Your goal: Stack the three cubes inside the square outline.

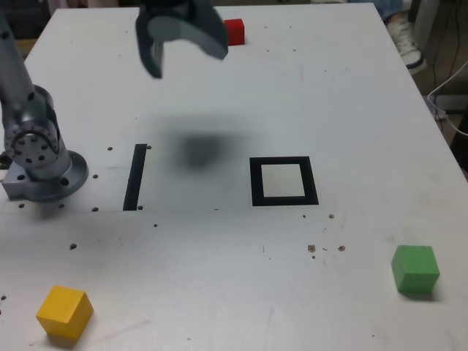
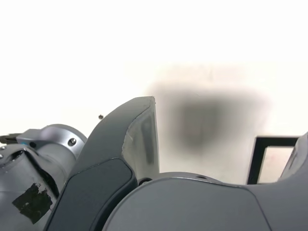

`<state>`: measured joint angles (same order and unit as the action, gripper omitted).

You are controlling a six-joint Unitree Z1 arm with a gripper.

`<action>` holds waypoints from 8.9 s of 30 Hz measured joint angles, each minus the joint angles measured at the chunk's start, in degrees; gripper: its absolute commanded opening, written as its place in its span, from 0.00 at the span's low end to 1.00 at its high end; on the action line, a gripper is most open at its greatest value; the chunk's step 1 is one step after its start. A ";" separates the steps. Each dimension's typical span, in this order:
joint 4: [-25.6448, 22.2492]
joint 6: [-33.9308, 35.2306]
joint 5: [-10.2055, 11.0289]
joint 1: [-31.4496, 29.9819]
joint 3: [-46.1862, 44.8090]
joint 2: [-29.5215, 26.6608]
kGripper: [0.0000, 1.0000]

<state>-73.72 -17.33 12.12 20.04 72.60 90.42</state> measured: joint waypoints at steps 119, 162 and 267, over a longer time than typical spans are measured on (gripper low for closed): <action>-10.93 -22.65 1.67 31.80 63.11 54.07 0.60; -8.99 -24.63 -2.96 28.91 58.04 45.60 0.37; 6.82 15.14 -10.88 -23.78 15.38 31.06 0.47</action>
<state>-66.90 -2.19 1.23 -3.74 87.98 121.48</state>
